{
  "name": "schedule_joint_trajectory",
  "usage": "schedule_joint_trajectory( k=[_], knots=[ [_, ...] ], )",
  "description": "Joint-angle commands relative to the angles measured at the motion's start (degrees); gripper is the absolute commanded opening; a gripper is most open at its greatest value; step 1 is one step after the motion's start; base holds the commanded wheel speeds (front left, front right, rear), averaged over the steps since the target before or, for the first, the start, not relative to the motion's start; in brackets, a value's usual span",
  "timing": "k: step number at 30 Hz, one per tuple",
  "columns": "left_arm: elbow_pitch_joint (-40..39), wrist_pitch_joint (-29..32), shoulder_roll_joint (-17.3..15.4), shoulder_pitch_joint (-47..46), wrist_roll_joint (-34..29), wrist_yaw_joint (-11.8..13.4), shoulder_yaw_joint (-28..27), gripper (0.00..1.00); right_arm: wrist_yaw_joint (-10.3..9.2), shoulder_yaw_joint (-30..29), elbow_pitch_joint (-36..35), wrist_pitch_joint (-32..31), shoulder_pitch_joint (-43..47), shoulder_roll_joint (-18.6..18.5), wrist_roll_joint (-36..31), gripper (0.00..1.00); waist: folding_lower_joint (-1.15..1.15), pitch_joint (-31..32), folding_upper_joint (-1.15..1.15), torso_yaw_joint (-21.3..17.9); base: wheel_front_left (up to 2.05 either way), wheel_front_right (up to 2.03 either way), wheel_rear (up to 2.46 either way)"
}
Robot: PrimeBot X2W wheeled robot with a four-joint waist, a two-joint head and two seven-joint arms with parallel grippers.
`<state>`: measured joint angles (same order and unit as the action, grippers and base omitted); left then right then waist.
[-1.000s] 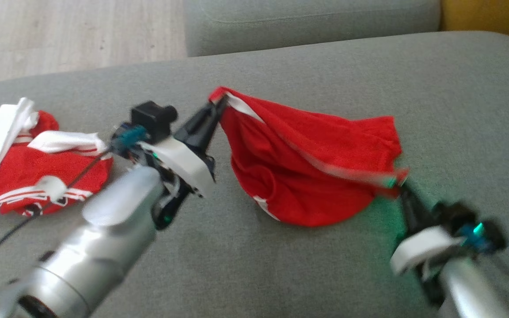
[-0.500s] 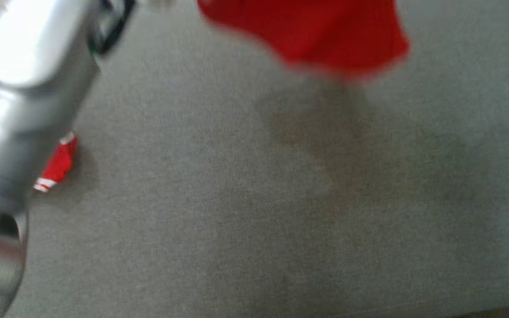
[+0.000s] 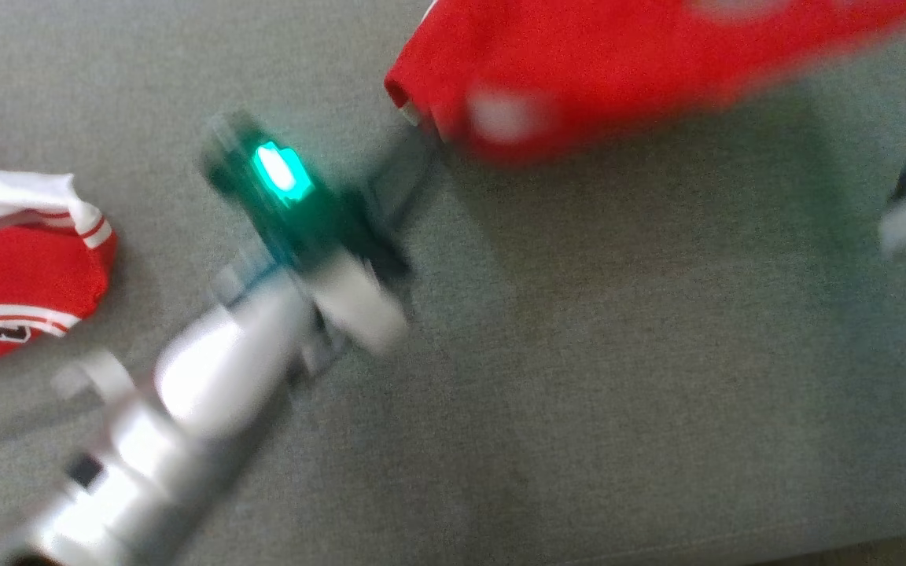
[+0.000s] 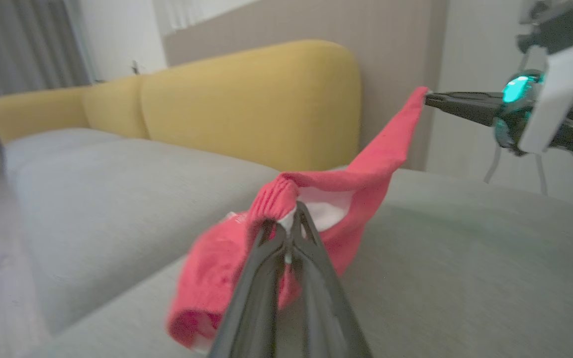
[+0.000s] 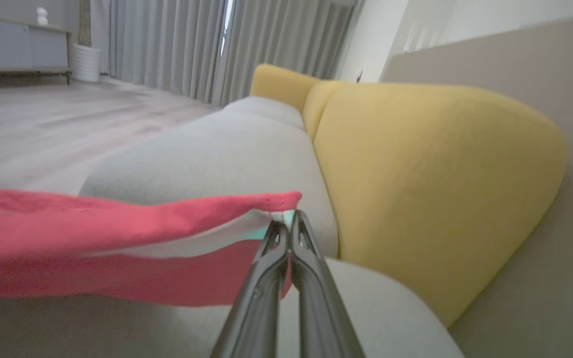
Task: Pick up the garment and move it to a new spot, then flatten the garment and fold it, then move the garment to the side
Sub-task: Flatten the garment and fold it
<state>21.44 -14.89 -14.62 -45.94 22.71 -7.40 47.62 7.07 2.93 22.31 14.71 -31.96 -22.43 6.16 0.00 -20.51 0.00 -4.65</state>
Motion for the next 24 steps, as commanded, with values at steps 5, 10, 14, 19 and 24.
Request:
schedule_joint_trajectory(
  k=[5,10,14,19,24],
  knots=[
    [-3.2,-0.1,1.1,8.7,-0.4,-0.1,5.9,0.0,0.42,-4.3,-4.6,0.3,11.6,-0.7,-0.5,0.0,0.0,3.9,0.0,-1.0,0.0,0.0,0.0],
    [-0.2,-0.1,0.8,16.5,2.7,-0.1,13.1,0.0,0.42,-9.4,-8.5,0.3,22.3,-0.4,-2.5,0.0,0.0,8.0,0.0,-2.8,0.0,0.0,0.0],
    [1.6,-0.1,-0.1,20.3,7.5,-0.1,15.8,0.0,0.42,-13.9,-12.9,0.0,31.0,0.2,-3.7,0.0,0.0,9.8,0.0,-3.4,0.0,0.0,0.0],
    [-1.9,-0.1,-0.6,21.8,13.1,-0.1,16.7,0.0,0.42,-18.0,-20.2,-3.3,37.0,1.5,-3.7,0.0,0.0,10.3,0.0,-2.5,0.0,0.0,0.0],
    [-5.2,-0.1,0.3,19.9,19.9,-0.1,17.6,0.0,0.42,-17.9,-21.7,-6.8,35.0,-0.1,-3.1,0.0,0.0,9.0,0.0,0.5,0.0,0.0,0.0]
  ],
)
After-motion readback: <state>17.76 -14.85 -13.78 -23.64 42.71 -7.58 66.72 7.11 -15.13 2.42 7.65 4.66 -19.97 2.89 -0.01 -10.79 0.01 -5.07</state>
